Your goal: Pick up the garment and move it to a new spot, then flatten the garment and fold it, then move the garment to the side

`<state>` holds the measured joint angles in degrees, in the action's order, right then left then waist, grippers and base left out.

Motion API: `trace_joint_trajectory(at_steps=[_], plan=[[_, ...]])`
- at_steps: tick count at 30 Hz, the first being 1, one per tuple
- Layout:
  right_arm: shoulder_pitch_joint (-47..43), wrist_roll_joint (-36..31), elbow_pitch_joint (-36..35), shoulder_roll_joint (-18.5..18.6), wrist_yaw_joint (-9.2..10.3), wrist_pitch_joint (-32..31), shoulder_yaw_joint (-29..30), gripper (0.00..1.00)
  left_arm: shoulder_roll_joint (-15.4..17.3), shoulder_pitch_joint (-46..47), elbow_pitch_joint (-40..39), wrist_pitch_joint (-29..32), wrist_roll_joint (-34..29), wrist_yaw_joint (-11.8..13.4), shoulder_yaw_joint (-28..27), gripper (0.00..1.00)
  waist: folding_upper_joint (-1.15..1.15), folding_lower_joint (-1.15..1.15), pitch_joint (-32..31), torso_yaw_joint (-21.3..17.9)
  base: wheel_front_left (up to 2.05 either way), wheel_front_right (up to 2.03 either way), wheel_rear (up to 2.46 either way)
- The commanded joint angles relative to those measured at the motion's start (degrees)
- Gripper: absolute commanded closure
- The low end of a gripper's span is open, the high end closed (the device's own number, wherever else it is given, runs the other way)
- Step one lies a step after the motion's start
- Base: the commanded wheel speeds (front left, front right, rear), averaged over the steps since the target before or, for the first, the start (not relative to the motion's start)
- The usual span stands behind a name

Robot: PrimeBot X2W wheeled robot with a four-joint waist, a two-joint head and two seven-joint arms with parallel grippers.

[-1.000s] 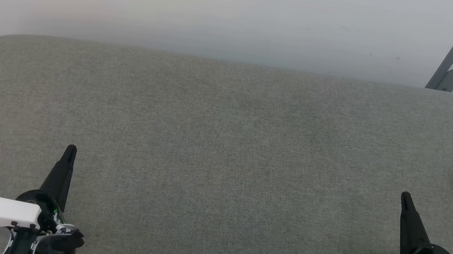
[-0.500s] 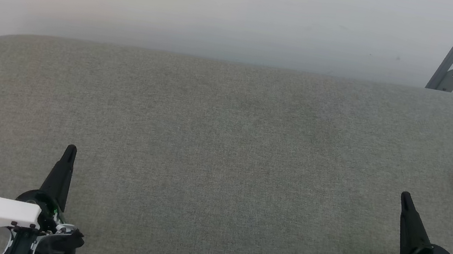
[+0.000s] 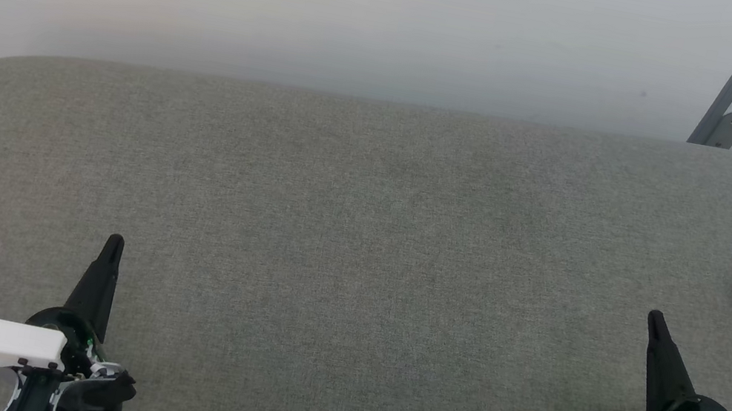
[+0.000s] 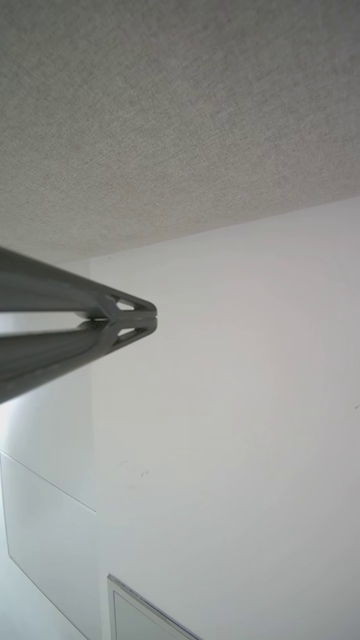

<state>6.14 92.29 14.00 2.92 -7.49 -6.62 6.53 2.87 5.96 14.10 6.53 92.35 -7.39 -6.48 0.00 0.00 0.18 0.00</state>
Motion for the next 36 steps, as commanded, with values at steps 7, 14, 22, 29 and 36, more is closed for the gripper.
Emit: trace_joint_trajectory(at_steps=[7,14,22,29,36], plan=[[0.26,0.23,0.12,-0.1,0.0,-0.06,-0.04,1.0,-0.03,0.66,-0.02,0.19,0.11,-0.18,-0.18,1.0,0.0,0.0,0.0,0.0,0.0,0.0,0.0],[0.26,0.23,0.12,-0.1,0.0,-0.05,-0.03,1.0,-0.03,0.66,-0.03,0.2,0.11,-0.18,-0.18,1.0,0.0,0.0,0.0,0.0,0.0,0.0,0.0],[0.26,0.23,0.12,-0.1,0.0,-0.05,-0.04,1.0,-0.03,0.66,-0.03,0.21,0.09,-0.18,-0.19,1.0,0.0,0.0,0.0,0.0,0.0,0.0,0.0],[0.26,0.23,0.12,-0.11,0.0,-0.05,-0.03,1.0,-0.03,0.66,-0.03,0.22,0.09,-0.18,-0.19,1.0,0.0,0.0,0.0,0.0,0.0,0.0,0.0],[0.26,0.23,0.12,-0.11,0.0,-0.05,-0.05,1.0,-0.03,0.66,-0.03,0.23,0.09,-0.18,-0.2,1.0,0.0,0.0,0.0,0.0,0.0,0.0,0.0]])
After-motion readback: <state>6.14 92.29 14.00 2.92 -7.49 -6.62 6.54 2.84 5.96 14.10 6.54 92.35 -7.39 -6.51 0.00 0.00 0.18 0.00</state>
